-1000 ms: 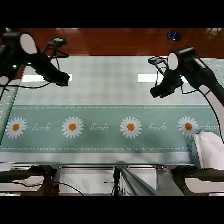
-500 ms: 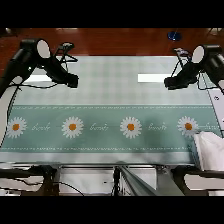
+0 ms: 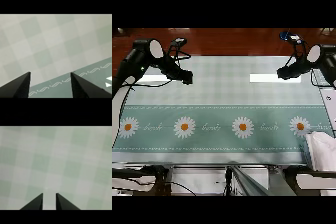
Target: Fold the shirts.
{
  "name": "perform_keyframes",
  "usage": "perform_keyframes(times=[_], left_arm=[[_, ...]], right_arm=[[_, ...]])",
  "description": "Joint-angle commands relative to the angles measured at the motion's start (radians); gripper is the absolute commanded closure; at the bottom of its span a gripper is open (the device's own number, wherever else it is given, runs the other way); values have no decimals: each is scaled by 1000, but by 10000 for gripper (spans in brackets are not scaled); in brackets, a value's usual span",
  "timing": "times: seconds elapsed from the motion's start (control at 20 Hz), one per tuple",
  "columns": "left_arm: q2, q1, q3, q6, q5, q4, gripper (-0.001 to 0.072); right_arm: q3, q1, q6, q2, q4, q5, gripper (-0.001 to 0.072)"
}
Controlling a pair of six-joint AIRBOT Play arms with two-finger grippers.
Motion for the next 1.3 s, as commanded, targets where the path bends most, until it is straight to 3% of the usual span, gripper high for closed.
perform_keyframes(times=[0.0, 1.25], left_arm=[[0, -1, 1, 0, 6, -2, 109], [0, -1, 1, 0, 6, -2, 109]], right_arm=[[0, 0, -12, 1, -18, -24, 445], [0, 0, -11, 1, -19, -6, 445]])
